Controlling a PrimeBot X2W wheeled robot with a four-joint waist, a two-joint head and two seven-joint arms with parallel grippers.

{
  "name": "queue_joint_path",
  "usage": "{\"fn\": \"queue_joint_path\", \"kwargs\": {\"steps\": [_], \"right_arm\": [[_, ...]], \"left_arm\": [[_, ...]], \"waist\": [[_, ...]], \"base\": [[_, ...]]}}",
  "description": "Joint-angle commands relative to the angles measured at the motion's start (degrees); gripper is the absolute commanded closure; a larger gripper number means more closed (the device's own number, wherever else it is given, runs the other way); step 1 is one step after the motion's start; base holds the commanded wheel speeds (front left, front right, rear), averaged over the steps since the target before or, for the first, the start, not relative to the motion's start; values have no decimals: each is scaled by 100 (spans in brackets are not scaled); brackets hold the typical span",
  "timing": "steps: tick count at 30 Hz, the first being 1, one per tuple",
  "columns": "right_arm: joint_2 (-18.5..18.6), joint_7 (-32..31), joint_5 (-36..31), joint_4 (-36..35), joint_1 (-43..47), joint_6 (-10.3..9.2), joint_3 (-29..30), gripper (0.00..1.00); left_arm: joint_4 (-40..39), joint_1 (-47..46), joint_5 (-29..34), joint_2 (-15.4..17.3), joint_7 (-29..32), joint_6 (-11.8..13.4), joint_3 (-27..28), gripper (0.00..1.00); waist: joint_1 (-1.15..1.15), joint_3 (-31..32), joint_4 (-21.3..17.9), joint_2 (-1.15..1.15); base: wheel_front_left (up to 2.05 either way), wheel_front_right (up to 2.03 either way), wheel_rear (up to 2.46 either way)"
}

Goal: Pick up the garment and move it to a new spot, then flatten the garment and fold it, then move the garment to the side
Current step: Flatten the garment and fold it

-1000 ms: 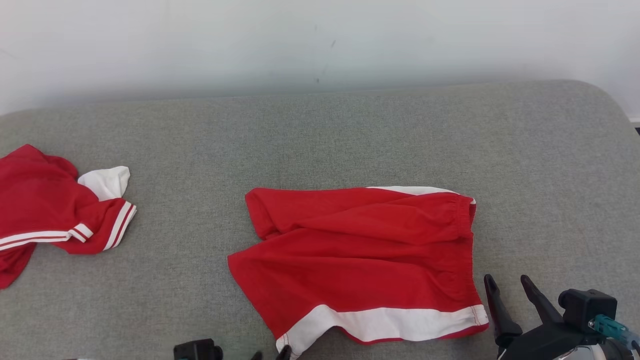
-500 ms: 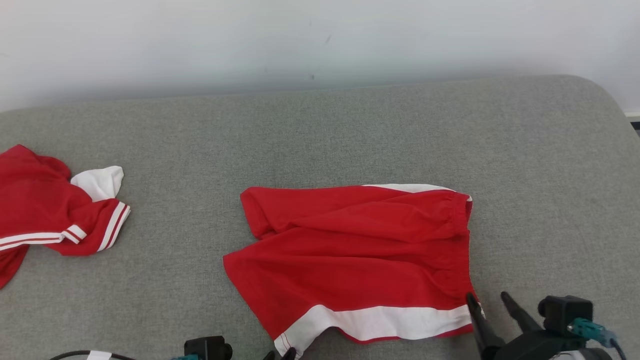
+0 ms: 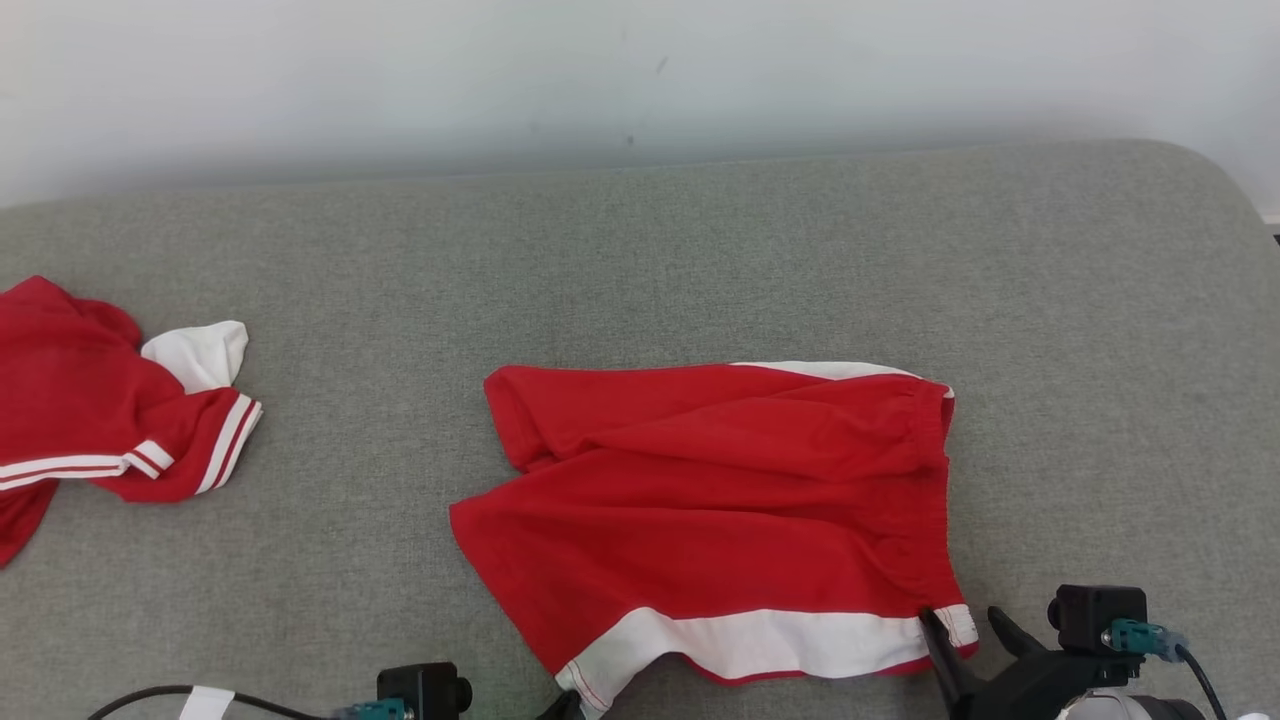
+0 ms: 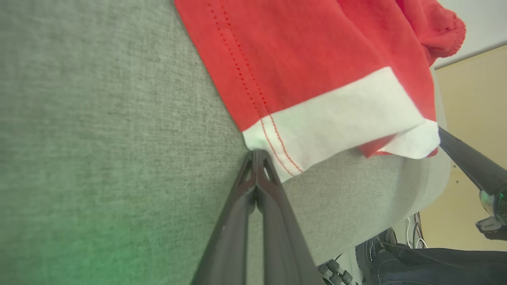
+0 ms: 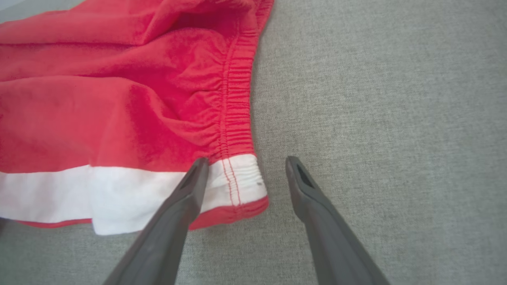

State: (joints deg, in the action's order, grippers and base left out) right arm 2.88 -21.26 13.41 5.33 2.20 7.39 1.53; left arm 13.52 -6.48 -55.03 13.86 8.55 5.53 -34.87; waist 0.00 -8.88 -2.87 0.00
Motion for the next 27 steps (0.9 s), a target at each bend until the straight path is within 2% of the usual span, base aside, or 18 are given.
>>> {"fn": "queue_joint_path", "kwargs": {"steps": [1, 3, 4, 6, 8, 10, 12, 13, 15, 20, 21, 22, 23, 27], "right_arm": [[1, -59, -55, 71, -92, 20, 26, 0], [0, -157, -75, 148, -126, 20, 55, 0], [1, -206, -114, 179, -136, 20, 81, 28], [0, -282, -100, 200, -146, 20, 113, 55], [0, -335, -106, 188, -132, 20, 121, 65], [0, -345, -83, 172, -123, 20, 115, 66], [0, -411, -29, 157, -86, 20, 88, 71], [0, -458, -17, 151, -64, 20, 76, 77], [0, -513, -18, 123, -40, 20, 66, 100], [1, -528, -3, 3, -1, 20, 77, 100], [1, -519, 1, -14, 3, 20, 92, 97], [0, -510, 2, -33, 7, 20, 92, 58], [0, -503, 4, -48, 14, 20, 90, 0], [0, -653, -15, -157, 132, 20, 115, 0]], "left_arm": [[60, -71, 74, 18, -44, -1, 21, 100], [89, -71, 82, 33, -72, -4, 36, 100], [104, -81, 80, 37, -79, -6, 36, 100], [134, -95, 82, 56, -96, -1, 55, 100], [159, -106, 82, 63, -109, 5, 64, 100], [169, -109, 80, 65, -118, 6, 66, 100], [193, -106, 68, 66, -131, 14, 80, 100], [204, -104, 63, 68, -138, 19, 86, 100], [218, -104, 58, 73, -146, 25, 93, 100], [234, -134, 93, 89, -250, 72, 128, 100], [241, -139, 96, 87, -261, 72, 129, 100], [250, -146, 97, 85, -270, 73, 129, 100], [258, -149, 95, 86, -275, 68, 129, 100], [295, -149, 71, 87, -270, 42, 115, 100]], "waist": [[0, -7, 38, 0], [0, -15, 72, 0], [0, -18, 90, 0], [0, -21, 112, 0], [0, -27, 125, 0], [0, -28, 128, 0], [0, -25, 123, 0], [0, -22, 117, 0], [0, -15, 101, 0], [0, 6, 68, 0], [0, 8, 62, 0], [0, 13, 58, 0], [0, 18, 56, 0], [0, 48, 63, 0]], "base": [[0, 0, 0], [0, 0, 0], [0, 0, 0], [0, 0, 0], [0, 0, 0], [0, 0, 0], [0, 0, 0], [0, 0, 0], [0, 0, 0], [0, 0, 0], [0, 0, 0], [0, 0, 0], [0, 0, 0], [0, 0, 0]]}}
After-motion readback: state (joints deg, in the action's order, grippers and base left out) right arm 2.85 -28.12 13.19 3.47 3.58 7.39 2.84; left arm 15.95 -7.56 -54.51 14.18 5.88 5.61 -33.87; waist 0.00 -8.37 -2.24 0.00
